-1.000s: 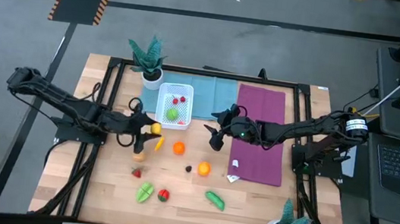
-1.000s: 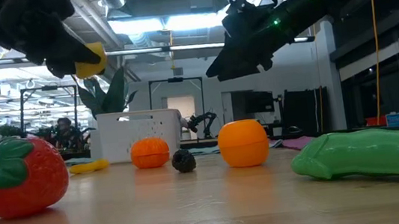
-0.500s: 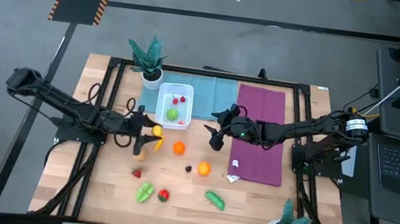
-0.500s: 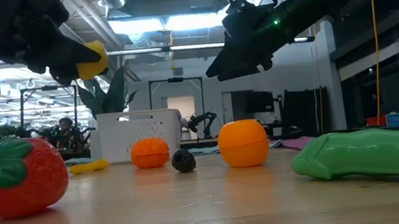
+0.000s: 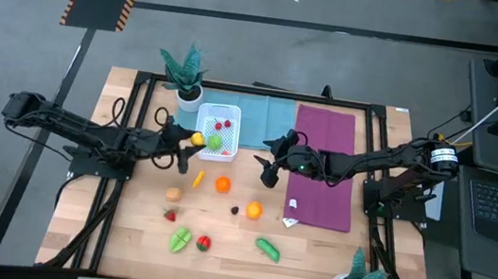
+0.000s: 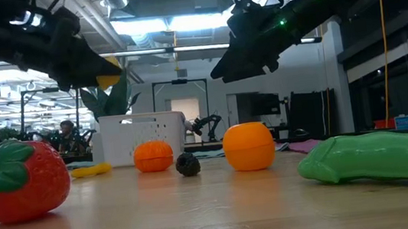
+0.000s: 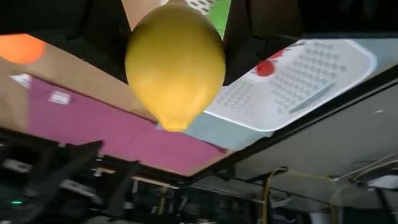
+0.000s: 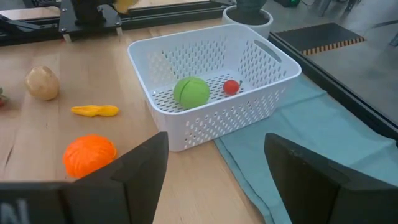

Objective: Pick and placing Produce into tupperware
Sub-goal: Put the yellow lemon into the white basket

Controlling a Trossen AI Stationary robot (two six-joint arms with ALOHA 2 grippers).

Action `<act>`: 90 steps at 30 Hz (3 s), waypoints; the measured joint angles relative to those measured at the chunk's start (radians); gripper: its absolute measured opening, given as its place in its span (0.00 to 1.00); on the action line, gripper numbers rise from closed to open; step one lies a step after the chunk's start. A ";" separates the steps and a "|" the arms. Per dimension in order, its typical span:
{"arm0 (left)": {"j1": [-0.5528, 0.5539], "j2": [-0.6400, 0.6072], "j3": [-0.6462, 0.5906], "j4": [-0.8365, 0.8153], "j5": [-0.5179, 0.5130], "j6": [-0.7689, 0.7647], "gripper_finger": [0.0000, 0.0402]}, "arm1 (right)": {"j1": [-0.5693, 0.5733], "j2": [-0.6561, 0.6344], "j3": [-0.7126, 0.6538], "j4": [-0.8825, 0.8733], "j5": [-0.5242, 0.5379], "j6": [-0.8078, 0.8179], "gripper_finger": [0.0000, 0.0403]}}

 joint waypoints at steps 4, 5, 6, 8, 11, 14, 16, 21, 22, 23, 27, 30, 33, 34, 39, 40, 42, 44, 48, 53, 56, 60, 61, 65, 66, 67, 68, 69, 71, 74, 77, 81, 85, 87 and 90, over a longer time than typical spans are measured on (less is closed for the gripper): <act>0.058 0.024 0.000 0.003 0.006 -0.049 0.49 | 0.000 0.000 0.000 0.019 0.000 0.000 0.66; 0.074 0.031 0.000 0.006 0.018 -0.051 0.49 | 0.000 0.000 0.000 0.026 0.000 0.000 0.66; 0.088 0.039 0.000 0.013 0.030 -0.052 0.50 | 0.000 0.000 0.000 0.029 0.000 0.000 0.66; 0.118 0.061 0.000 0.038 0.052 -0.052 0.50 | 0.000 0.000 0.000 0.033 0.000 0.000 0.66; 0.160 0.097 0.002 0.086 0.088 -0.050 0.49 | 0.000 0.000 0.000 0.037 0.000 0.000 0.66; 0.197 0.133 0.014 0.112 0.132 -0.046 0.49 | 0.000 0.000 0.000 0.036 0.000 0.000 0.66; 0.217 0.157 0.034 0.111 0.151 -0.041 0.49 | 0.000 0.000 0.000 0.036 0.001 0.000 0.66; 0.259 0.231 0.095 0.111 0.156 0.007 0.49 | 0.000 0.000 0.000 0.035 0.001 0.000 0.66; 0.267 0.246 0.106 0.108 0.155 0.008 0.49 | 0.000 0.000 0.000 0.035 0.001 0.000 0.66; 0.275 0.261 0.117 0.105 0.155 0.008 0.49 | 0.000 0.000 0.000 0.035 0.001 0.000 0.66; 0.302 0.319 0.153 0.099 0.155 0.010 0.49 | 0.000 0.000 0.000 0.034 0.001 0.000 0.66; 0.316 0.352 0.179 0.086 0.167 0.015 0.49 | 0.000 0.000 0.000 0.029 0.001 0.000 0.66; 0.323 0.370 0.203 0.063 0.209 0.029 0.49 | 0.000 0.000 0.000 0.022 0.001 0.000 0.66; 0.323 0.371 0.213 0.044 0.215 0.029 0.49 | 0.000 0.000 0.000 0.020 0.001 0.000 0.66; 0.323 0.371 0.322 -0.210 0.223 0.028 0.49 | 0.000 0.000 0.000 0.018 0.001 0.000 0.66; 0.323 0.371 0.352 -0.272 0.223 0.029 0.49 | 0.000 0.000 0.000 0.018 0.001 0.000 0.66; 0.323 0.373 0.418 -0.395 0.224 0.029 0.49 | 0.000 0.000 0.000 0.018 0.001 0.000 0.66; 0.323 0.383 0.478 -0.500 0.228 0.029 0.49 | 0.000 0.000 0.000 0.018 0.001 0.000 0.66; 0.339 0.415 0.575 -0.665 0.279 0.035 0.49 | 0.000 0.000 0.000 0.016 0.000 0.000 0.66; 0.394 0.480 0.633 -0.740 0.368 0.061 0.49 | 0.000 0.000 0.000 0.012 0.001 0.002 0.66; 0.427 0.527 0.653 -0.763 0.410 0.063 0.49 | 0.000 0.000 0.000 0.009 0.000 0.003 0.66; 0.452 0.574 0.661 -0.766 0.413 0.070 0.49 | 0.000 0.000 0.000 0.004 0.000 0.003 0.66; 0.456 0.586 0.662 -0.763 0.413 0.078 0.49 | 0.000 0.000 0.000 0.002 0.000 0.003 0.66; 0.466 0.635 0.662 -0.748 0.413 0.081 0.49 | 0.000 0.000 0.000 -0.004 0.000 0.003 0.66; 0.468 0.648 0.662 -0.746 0.411 0.081 0.49 | 0.000 0.000 0.000 -0.006 0.000 0.003 0.66; 0.469 0.662 0.662 -0.735 0.409 0.083 0.49 | 0.000 0.000 0.000 -0.006 0.000 0.003 0.66; 0.471 0.677 0.662 -0.724 0.408 0.087 0.49 | 0.000 0.000 0.000 -0.006 0.000 0.003 0.66; 0.472 0.691 0.662 -0.719 0.406 0.088 0.49 | 0.000 0.000 0.000 -0.007 0.000 0.003 0.66; 0.472 0.714 0.662 -0.706 0.405 0.089 0.49 | 0.000 0.000 0.000 -0.010 0.000 0.003 0.66; 0.474 0.740 0.662 -0.702 0.405 0.103 0.49 | 0.000 0.000 0.000 -0.012 0.000 0.003 0.66; 0.476 0.749 0.662 -0.701 0.385 0.115 0.50 | 0.000 0.000 0.000 -0.013 0.000 0.003 0.66; 0.476 0.748 0.662 -0.701 0.292 0.116 0.51 | 0.000 0.000 0.000 -0.013 0.000 0.003 0.66; 0.476 0.748 0.662 -0.702 0.273 0.116 0.53 | 0.000 0.000 0.000 -0.013 0.000 0.003 0.66; 0.476 0.748 0.662 -0.702 0.273 0.116 0.54 | 0.000 0.000 0.000 -0.013 0.000 0.003 0.66; 0.476 0.748 0.662 -0.702 0.273 0.116 0.53 | 0.000 0.000 0.000 -0.013 0.000 0.003 0.66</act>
